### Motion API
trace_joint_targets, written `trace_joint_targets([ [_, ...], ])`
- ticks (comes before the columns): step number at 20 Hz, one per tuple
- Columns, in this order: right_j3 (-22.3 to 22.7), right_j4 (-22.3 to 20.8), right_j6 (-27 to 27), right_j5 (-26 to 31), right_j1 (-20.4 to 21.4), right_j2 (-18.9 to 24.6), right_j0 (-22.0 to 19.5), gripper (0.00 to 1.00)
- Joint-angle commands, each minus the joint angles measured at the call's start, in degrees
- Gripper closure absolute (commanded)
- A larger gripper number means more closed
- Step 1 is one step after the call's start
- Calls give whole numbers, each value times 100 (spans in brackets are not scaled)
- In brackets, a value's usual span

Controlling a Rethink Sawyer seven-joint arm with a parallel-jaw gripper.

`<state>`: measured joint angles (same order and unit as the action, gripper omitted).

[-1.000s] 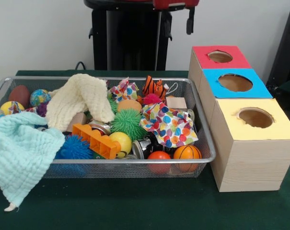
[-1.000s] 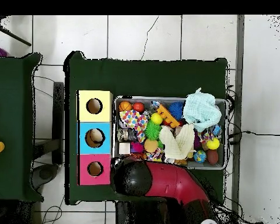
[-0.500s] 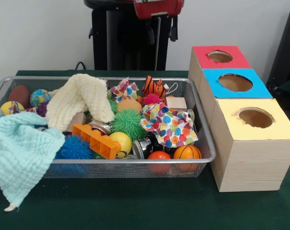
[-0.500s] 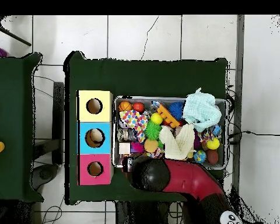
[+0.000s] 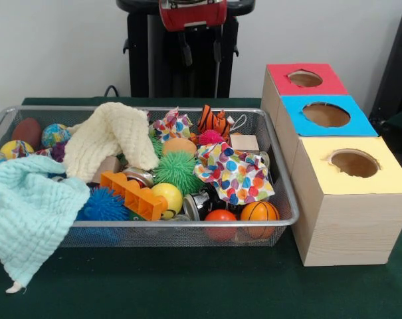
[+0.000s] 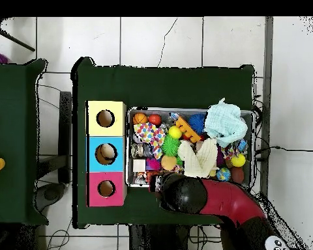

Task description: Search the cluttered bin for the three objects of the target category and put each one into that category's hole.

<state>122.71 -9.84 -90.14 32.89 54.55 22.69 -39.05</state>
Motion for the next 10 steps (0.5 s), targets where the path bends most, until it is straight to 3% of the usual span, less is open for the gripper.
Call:
trace_joint_targets([
  [1,-439,-425,895,629,-324,659,-164,0],
  [10,-825,-638,750,796,-436,948,117,0],
])
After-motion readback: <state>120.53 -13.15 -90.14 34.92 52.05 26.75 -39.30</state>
